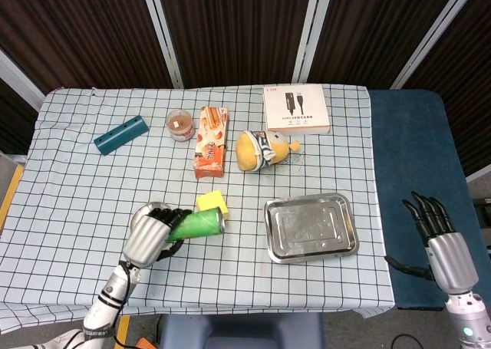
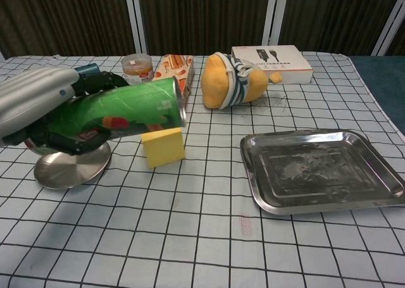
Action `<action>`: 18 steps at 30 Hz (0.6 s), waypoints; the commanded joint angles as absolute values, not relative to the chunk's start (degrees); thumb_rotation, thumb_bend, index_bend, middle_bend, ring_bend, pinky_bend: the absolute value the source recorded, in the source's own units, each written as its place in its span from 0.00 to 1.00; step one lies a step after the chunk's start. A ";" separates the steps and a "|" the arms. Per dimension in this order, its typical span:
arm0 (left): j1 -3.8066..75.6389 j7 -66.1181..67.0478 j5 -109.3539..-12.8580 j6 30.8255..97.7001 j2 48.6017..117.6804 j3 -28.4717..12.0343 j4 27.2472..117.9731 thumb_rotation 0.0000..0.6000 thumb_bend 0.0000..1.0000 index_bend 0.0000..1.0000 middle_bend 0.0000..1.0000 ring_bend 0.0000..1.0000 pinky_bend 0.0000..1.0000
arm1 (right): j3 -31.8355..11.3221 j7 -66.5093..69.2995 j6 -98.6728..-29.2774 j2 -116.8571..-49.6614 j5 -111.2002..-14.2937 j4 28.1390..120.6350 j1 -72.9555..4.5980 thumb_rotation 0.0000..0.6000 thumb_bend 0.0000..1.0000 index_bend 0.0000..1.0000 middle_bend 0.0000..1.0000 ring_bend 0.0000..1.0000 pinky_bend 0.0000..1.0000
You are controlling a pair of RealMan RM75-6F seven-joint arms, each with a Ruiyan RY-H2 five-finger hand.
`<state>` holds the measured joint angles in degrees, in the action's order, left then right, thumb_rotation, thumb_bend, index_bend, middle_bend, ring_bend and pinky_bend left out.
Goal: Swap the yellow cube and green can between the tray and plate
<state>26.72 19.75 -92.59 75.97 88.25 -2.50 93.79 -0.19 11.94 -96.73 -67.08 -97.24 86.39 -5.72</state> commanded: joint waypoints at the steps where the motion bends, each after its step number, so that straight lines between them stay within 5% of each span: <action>1: 27.74 21.33 -96.62 75.32 88.29 -0.13 96.54 1.00 0.66 0.44 0.52 0.56 0.58 | -0.64 13.24 -97.72 -66.63 -97.07 86.39 -5.18 1.00 0.02 0.00 0.00 0.00 0.00; 18: 28.49 33.36 -95.37 69.19 101.15 0.46 93.05 1.00 0.65 0.44 0.49 0.54 0.58 | -1.37 15.50 -98.64 -66.01 -97.50 86.15 -4.29 1.00 0.02 0.00 0.00 0.00 0.00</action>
